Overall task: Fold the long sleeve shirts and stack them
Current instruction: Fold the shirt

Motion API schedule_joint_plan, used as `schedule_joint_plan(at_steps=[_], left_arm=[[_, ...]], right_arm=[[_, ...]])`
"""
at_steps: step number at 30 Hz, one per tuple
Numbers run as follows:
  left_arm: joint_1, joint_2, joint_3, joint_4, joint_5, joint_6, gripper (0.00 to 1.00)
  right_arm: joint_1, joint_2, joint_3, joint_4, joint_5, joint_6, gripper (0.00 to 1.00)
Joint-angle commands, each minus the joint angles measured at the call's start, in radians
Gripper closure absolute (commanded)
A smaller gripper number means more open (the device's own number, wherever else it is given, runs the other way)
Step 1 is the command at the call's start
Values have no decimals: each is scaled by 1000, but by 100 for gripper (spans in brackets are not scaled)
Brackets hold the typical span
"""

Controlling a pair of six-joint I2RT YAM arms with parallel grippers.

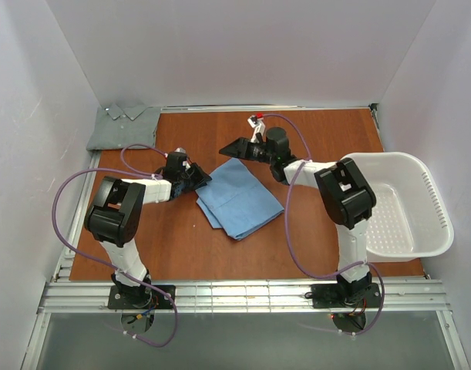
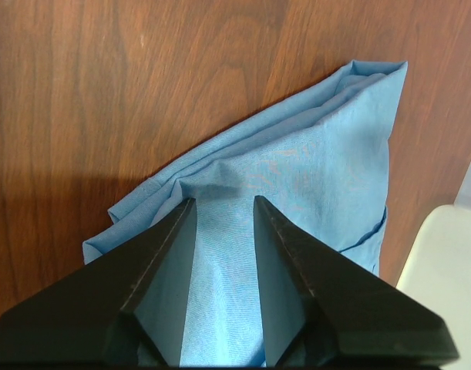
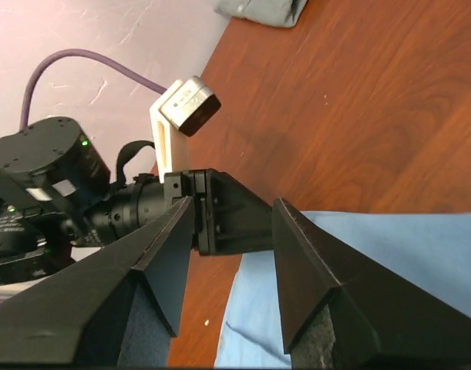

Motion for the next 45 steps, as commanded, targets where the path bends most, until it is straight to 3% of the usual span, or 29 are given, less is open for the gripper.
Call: schedule_joint_plan(at_steps=[1,10,21,26,31,33,39,45], left_arm=[[4,-17,-22,-85,-24,22,70],[15,6,-85,-79,-13,-25,72],[52,-23,-125,-57,-4,-7,71],[48,-122,5,-192,-15,103,60],[45,-288,94,-318,-71,174,40],[36,-331,105,-353,-73,182,37],[-114,-463,42,-436,-85,125,40],[-309,-413,-26,-435,-107,14,47]], right_arm=[[25,129,56,-2,-55,39,61],[4,329,159,0,-68,38,61],[-107,306,165,-6,-12,3,60],[-111,173,127,-54,-31,-74,60],[-113,-34,4,-161,-9,-142,59],[-114,-97,-49,-218,-6,-163,59],[-110,-351,-206,-490,17,-247,62],[-82,-560,-362,-709,60,-344,71]])
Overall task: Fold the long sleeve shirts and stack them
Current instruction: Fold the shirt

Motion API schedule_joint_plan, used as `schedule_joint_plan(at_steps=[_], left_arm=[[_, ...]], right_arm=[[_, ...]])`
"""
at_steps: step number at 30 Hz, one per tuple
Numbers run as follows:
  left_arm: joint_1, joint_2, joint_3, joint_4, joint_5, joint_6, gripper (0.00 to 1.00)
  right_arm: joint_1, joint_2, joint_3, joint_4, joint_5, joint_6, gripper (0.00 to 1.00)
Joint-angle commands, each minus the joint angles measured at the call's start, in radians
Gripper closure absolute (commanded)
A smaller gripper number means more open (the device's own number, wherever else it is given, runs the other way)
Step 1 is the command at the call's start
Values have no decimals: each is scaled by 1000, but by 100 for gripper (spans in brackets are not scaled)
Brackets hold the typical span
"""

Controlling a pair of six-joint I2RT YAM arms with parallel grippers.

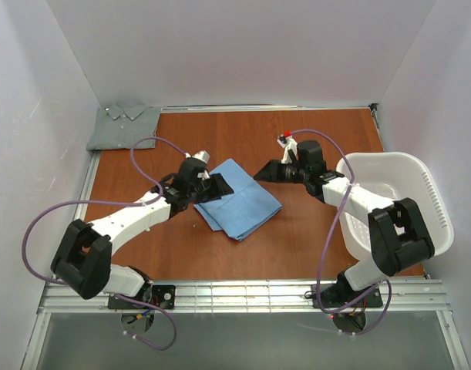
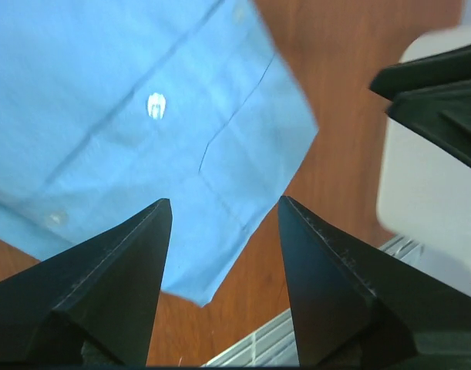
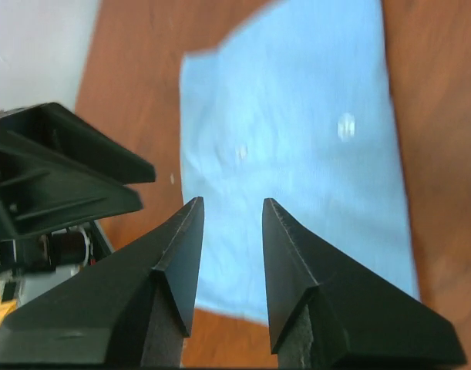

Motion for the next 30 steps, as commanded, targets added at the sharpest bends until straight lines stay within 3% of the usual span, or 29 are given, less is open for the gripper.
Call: schedule_joint_plan(at_steps=[1,10,16,20,25,30], left_arm=[[-64,52,-32,-60,-34,-56,47],[-63,236,-43,-24,-80,-39,51],[77,322,0,-14,-52,44,52],[91,287,83,-48,-42,99,50],[54,96,39,-53,35,81,48],[10,-18,-110,21,142,-86,63]], right_arm=[[23,-76,-67,-193,20,-81,71],[100,-154,-210,-188,51,-49,73],[135,-142,-228,-102,66,-5,73],[150,-134,-239,2,71,41,73],[184,-93,-216,144,12,130,72],[233,26,-164,266,-38,198,73]])
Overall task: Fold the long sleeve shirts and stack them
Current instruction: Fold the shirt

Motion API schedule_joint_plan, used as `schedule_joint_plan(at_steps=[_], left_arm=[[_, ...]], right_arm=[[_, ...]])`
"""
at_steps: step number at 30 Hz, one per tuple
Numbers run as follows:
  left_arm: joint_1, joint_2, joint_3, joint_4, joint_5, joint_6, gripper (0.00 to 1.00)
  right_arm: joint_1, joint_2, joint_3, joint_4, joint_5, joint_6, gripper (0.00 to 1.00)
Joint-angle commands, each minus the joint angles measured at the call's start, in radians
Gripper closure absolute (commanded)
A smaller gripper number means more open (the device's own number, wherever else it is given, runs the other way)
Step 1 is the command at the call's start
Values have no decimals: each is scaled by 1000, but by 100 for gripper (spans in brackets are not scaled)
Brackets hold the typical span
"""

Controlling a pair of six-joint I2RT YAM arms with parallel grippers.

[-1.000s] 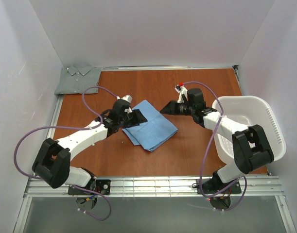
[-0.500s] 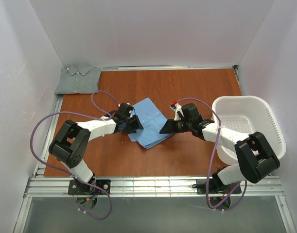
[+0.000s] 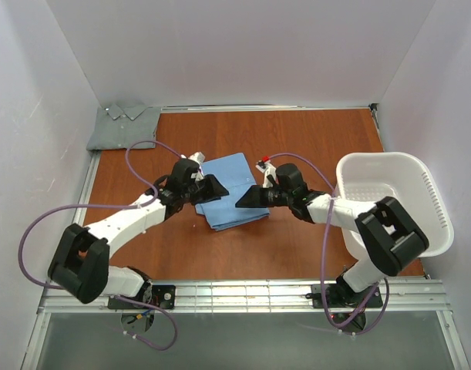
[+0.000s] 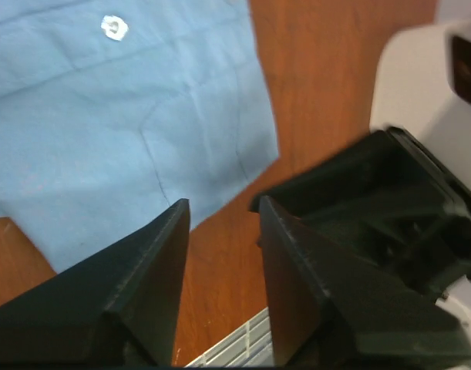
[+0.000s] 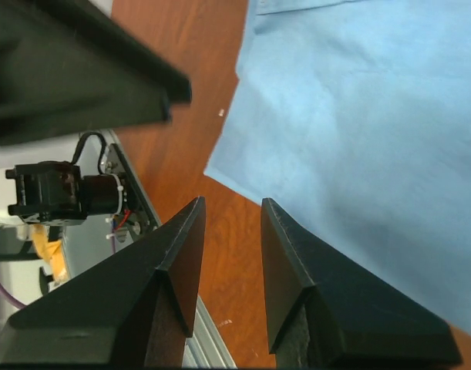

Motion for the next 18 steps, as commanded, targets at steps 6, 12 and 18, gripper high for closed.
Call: schedule_joint_plan(at_steps=[6,12,18], left_arm=[[-16,26,-225,129,136,-172,75],[-14,77,-305,165,158,-206,81],[6,23,-329,104,121,-195,82]], right_arm=[[40,225,21,289,-60,126,73],[37,270,-63,324,-38,138,73],[-15,144,-115,312,-52,134,74]])
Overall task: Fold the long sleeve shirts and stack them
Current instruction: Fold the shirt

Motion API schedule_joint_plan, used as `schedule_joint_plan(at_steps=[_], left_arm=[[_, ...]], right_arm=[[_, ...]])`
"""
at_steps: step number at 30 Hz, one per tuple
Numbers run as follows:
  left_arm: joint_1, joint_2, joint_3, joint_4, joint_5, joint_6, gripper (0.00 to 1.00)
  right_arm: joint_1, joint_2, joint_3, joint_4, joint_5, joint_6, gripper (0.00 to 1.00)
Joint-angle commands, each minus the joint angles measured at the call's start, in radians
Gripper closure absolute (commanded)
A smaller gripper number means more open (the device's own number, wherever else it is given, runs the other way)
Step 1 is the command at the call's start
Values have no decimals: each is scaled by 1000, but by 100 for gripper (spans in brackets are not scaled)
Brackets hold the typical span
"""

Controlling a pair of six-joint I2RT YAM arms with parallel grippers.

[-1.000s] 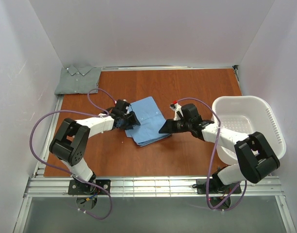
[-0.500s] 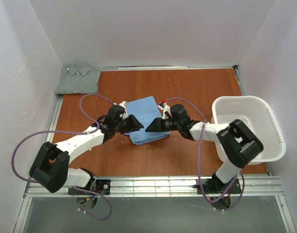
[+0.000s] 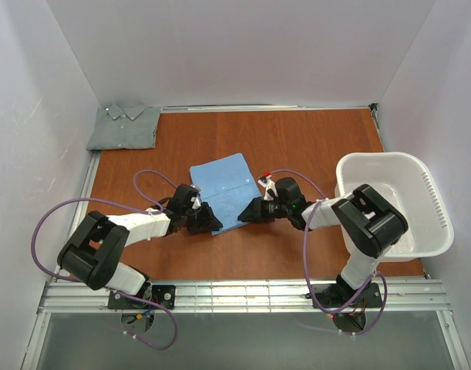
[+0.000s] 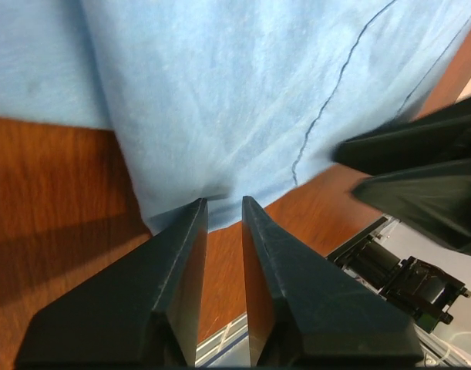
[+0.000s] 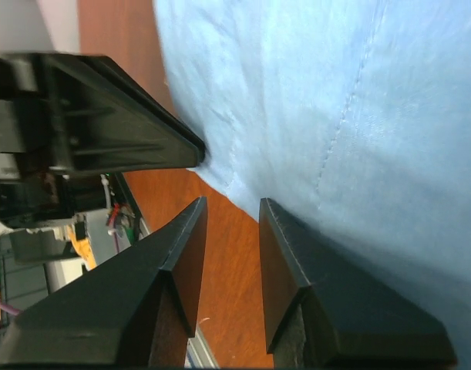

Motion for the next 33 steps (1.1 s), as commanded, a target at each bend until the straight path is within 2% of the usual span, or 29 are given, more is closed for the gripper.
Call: schedule_joint_plan(at_steps=[1,4,12,18,22,24,25,27,28,30,33], left_arm=[[15,-47,-25,-75,-37,7,82],[18,-47,-8,-92,-46,18,82],[54,-43,-18,-112,-54,16,82],[97,-106,-51,-121,-62,13,83],[100,-135,-54,-130,-62,9,83],[101,-152,-25,-151,-63,19,82],[109,-184,67,-197,-92,54,75],[116,-185,95,-205,-98,64,73],[127,-187,153,-213,-101,84,68],[178,-156,213,-213,-100,108,63],[248,-48,362,-211,-97,168,62]], right_arm=[[-39,-111,-4,28,-4,-13,75],[-68,-124,8,-4,-7,-38,74],[-107,-47,-104,-3,73,-16,75],[-131,-142,-175,-37,197,19,76],[-130,-206,-188,-41,211,10,75],[-127,-243,-175,-43,188,-5,75],[-115,-287,-128,-53,162,-21,75],[-113,-306,-92,-69,151,-35,74],[-108,-312,-74,-78,147,-44,74],[-108,-318,-20,-104,130,-70,74],[-104,-314,23,-124,108,-90,74]])
